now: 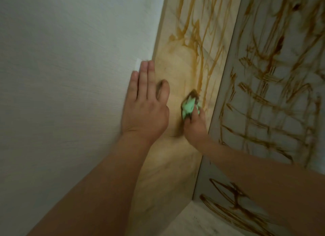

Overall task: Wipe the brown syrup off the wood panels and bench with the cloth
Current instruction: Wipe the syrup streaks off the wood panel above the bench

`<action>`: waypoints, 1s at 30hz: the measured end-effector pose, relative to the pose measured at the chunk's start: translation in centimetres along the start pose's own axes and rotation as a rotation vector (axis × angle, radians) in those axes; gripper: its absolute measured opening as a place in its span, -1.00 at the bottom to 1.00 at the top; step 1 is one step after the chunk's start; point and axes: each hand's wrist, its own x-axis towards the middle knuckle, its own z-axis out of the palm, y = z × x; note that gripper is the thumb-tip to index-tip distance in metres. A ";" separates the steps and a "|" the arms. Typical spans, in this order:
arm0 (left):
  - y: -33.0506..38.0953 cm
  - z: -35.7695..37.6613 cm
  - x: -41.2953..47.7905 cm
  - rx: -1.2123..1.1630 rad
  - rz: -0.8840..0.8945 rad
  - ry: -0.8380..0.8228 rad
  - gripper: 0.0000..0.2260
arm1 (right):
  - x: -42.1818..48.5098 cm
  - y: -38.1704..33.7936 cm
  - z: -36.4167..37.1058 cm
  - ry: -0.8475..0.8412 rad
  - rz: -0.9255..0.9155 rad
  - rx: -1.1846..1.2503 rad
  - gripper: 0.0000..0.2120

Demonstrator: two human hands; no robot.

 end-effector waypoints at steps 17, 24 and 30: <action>-0.1 -0.2 -0.1 -0.013 0.014 0.022 -0.50 | -3.4 0.6 1.4 -0.004 -0.197 0.020 -0.38; -0.1 0.0 -0.1 -0.028 0.014 0.021 -0.50 | 5.4 3.7 -0.6 0.051 0.456 -0.013 -0.40; -0.2 0.1 -0.1 -0.023 0.025 0.026 -0.49 | 2.7 5.0 2.6 0.209 0.254 0.327 -0.48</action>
